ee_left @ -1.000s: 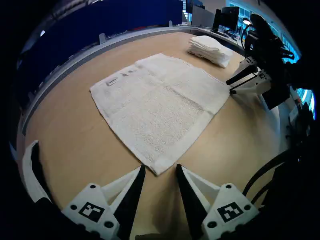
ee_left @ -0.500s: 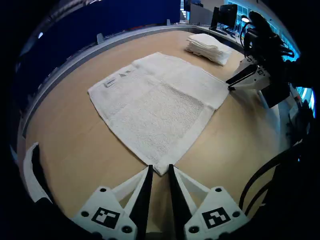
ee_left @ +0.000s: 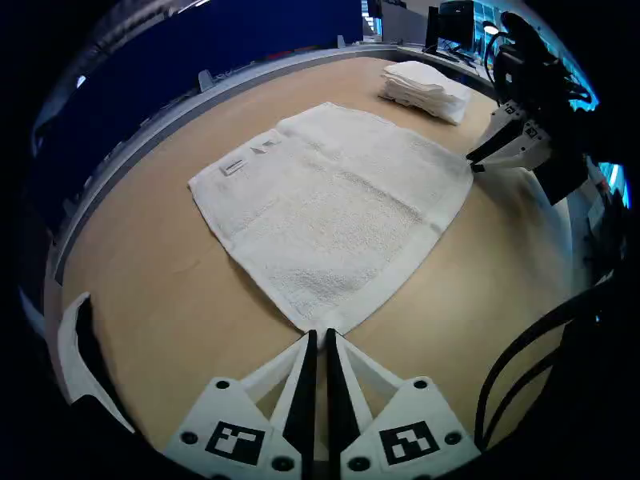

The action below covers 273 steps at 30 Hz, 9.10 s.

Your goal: Fold towel

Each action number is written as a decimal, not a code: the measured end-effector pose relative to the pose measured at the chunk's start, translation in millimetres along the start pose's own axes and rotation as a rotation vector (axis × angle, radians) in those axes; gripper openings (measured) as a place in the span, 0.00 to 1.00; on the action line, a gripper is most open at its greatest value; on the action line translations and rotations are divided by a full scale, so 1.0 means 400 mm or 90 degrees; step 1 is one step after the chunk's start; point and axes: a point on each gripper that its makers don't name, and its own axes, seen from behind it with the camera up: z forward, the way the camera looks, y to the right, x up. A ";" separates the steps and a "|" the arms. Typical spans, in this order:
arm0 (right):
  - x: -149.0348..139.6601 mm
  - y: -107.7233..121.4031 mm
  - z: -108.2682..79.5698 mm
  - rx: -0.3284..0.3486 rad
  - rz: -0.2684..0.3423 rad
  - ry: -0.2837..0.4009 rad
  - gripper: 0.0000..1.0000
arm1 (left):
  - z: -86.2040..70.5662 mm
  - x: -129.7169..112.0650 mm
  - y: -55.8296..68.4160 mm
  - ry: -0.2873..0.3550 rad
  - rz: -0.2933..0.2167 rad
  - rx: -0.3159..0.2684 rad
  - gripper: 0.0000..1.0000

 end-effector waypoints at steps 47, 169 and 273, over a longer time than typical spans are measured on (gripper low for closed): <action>0.183 -0.012 -0.234 -0.014 0.051 0.040 0.12 | -0.258 0.145 0.008 0.040 -0.105 0.021 0.07; 0.220 0.190 0.045 -0.031 0.065 -0.052 0.95 | -0.078 0.117 -0.252 0.030 -0.214 0.165 0.87; 0.511 -0.048 0.018 0.046 -0.153 0.030 0.03 | -0.373 -0.165 -0.180 0.083 -0.420 0.284 0.88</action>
